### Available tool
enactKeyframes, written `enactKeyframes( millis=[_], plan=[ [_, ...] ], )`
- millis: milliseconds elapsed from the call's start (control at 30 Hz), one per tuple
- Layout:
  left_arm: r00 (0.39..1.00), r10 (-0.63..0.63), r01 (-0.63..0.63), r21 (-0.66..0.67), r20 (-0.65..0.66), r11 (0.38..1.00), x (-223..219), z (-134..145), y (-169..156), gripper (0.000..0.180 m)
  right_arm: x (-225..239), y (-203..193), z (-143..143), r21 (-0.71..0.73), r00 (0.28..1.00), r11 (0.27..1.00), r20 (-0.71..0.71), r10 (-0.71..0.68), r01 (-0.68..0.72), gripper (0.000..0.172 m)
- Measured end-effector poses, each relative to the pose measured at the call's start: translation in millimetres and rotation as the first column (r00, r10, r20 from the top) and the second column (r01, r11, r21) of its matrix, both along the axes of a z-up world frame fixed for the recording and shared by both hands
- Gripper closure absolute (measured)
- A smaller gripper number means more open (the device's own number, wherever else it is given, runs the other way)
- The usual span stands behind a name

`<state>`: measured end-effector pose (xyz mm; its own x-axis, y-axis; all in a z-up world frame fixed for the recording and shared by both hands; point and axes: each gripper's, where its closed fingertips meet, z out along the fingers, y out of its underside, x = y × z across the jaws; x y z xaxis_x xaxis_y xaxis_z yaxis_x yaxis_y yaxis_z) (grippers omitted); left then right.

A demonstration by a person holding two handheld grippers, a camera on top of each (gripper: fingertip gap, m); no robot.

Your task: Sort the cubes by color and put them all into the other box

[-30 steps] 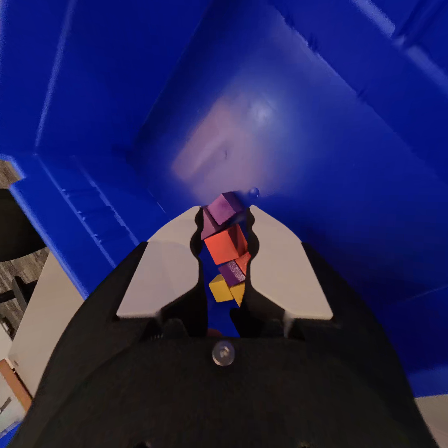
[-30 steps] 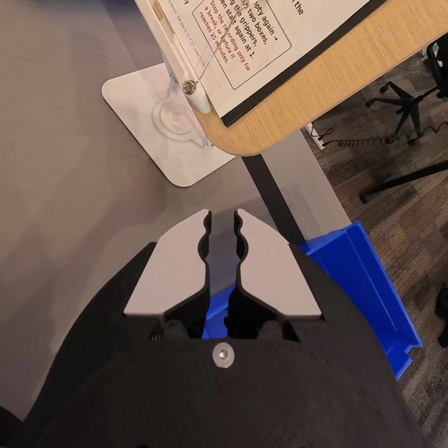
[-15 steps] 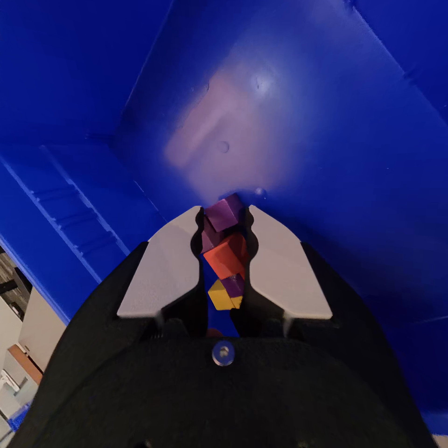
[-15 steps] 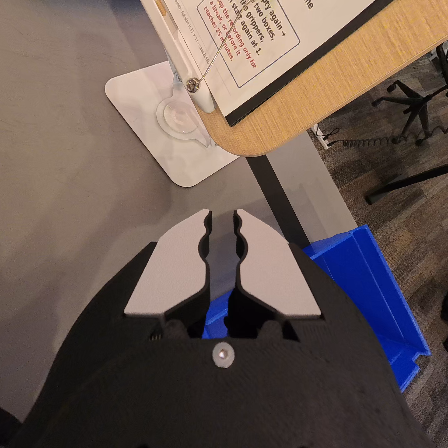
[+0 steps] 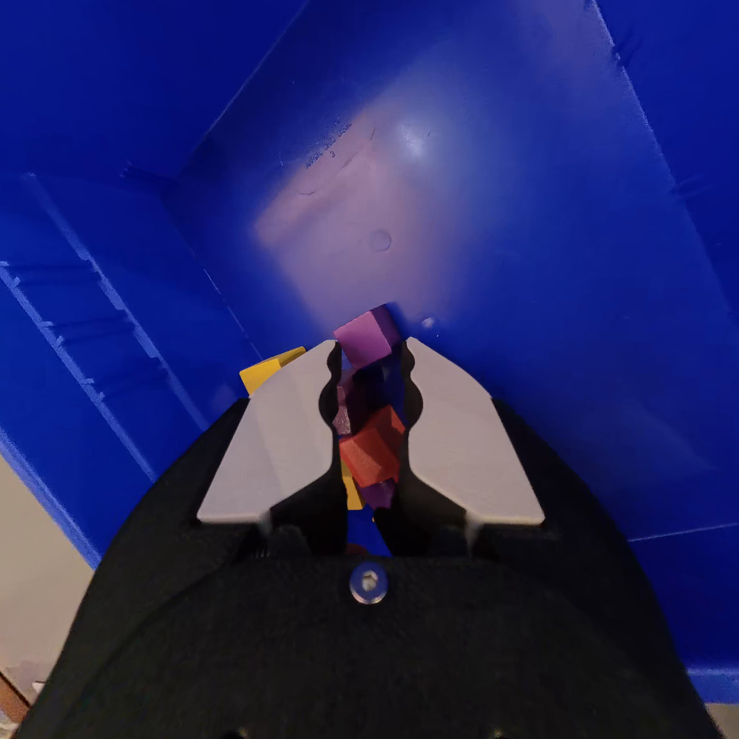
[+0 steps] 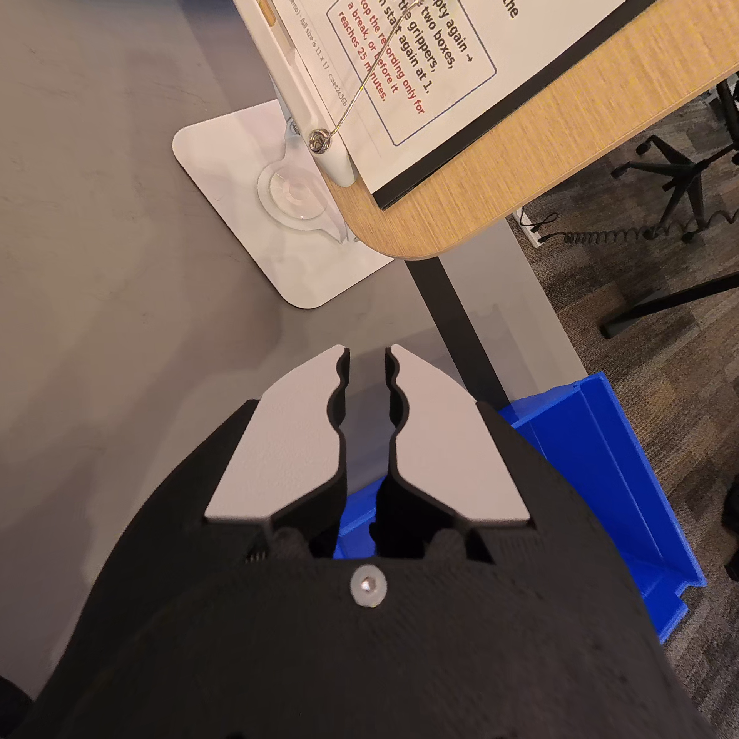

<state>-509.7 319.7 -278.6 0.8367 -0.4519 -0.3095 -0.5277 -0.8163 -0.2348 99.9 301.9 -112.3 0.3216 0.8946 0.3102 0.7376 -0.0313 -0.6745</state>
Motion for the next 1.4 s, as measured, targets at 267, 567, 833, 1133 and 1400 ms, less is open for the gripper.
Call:
enactKeyframes(
  millis=[267,567,833,1133,1400],
  plan=[
    [0.998,-0.059,0.059,0.002,0.037,0.998,11,0,-1,0.15,-3,-3,1,0.002,1.0,1.0,-0.004,0.014,-0.014,0.155],
    [0.988,0.096,-0.096,-0.007,0.125,0.995,9,-4,3,0.155,-4,-4,1,0.003,1.0,1.0,-0.002,0.018,-0.018,0.155],
    [0.984,0.027,-0.047,0.11,0.177,0.993,19,28,10,0.158,-14,-12,11,0.029,0.997,0.998,-0.037,0.061,-0.06,0.153],
    [0.852,-0.416,0.179,0.569,0.318,0.802,134,202,-19,0.158,-71,-66,78,0.221,0.9,0.94,-0.297,0.319,-0.261,0.146],
    [0.44,-0.878,0.464,0.79,0.188,0.401,329,279,-105,0.158,-130,-111,115,0.274,0.69,0.904,-0.583,0.428,-0.329,0.142]
  ],
)
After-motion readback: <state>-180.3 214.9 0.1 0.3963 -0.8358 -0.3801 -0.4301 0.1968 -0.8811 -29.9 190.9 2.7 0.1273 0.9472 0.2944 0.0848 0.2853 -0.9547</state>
